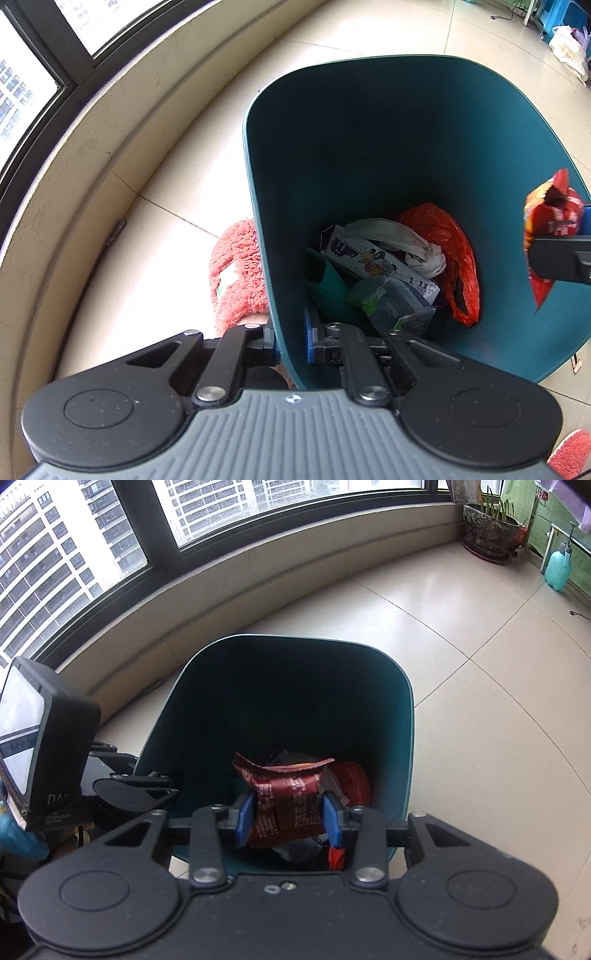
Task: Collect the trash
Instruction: 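Carry the red wrapper into the bin and release it with the right tool, then lower the right tool to the blue crumpled paper and grasp it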
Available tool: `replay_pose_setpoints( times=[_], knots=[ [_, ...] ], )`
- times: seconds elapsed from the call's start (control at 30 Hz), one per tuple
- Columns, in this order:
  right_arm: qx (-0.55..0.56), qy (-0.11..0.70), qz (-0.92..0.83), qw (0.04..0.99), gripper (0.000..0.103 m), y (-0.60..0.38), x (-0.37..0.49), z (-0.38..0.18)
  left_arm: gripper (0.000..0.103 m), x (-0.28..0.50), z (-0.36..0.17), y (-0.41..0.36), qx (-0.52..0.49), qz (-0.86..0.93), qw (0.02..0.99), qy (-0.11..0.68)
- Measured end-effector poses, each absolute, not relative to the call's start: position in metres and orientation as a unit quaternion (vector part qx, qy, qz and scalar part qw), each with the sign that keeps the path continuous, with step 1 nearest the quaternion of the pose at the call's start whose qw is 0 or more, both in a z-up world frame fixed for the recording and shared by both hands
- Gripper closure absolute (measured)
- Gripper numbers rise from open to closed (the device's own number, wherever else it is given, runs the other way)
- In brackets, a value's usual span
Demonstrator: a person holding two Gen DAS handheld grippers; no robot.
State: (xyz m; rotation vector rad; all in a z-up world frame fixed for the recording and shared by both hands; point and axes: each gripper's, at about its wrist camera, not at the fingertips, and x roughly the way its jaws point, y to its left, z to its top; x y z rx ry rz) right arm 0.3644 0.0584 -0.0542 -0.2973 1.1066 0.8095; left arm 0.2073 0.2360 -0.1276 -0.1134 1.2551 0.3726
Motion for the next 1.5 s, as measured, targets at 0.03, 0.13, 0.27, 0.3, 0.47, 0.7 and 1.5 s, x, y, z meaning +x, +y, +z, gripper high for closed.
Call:
replay_pose_setpoints(
  times=[0.03,0.13,0.27,0.3,0.47,0.7,1.5],
  knots=[
    [-0.136,0.518,0.365,0.762,0.066,0.065,0.367,-0.061,0.091,0.207,-0.127,0.237,-0.055,0.172,0.792,0.583],
    [-0.142,0.538,0.348,0.754,0.066,0.079,0.374,-0.079,0.092,0.205,-0.124,0.242,-0.065,0.167,0.793,0.582],
    [-0.158,0.56,0.327,0.744,0.066,0.098,0.379,-0.098,0.092,0.204,-0.121,0.245,-0.069,0.162,0.795,0.581],
    [-0.162,0.563,0.321,0.744,0.066,0.101,0.379,-0.104,0.092,0.204,-0.12,0.246,-0.069,0.162,0.795,0.58],
    [-0.164,0.583,0.299,0.737,0.063,0.107,0.385,-0.124,0.092,0.202,-0.118,0.247,-0.068,0.162,0.796,0.579],
    [-0.149,0.582,0.307,0.738,0.049,0.101,0.383,-0.124,0.092,0.203,-0.118,0.243,-0.067,0.164,0.796,0.578],
    [-0.068,0.566,0.248,0.783,0.024,-0.115,0.4,-0.088,0.092,0.208,-0.123,0.231,-0.048,0.183,0.792,0.581]
  ],
)
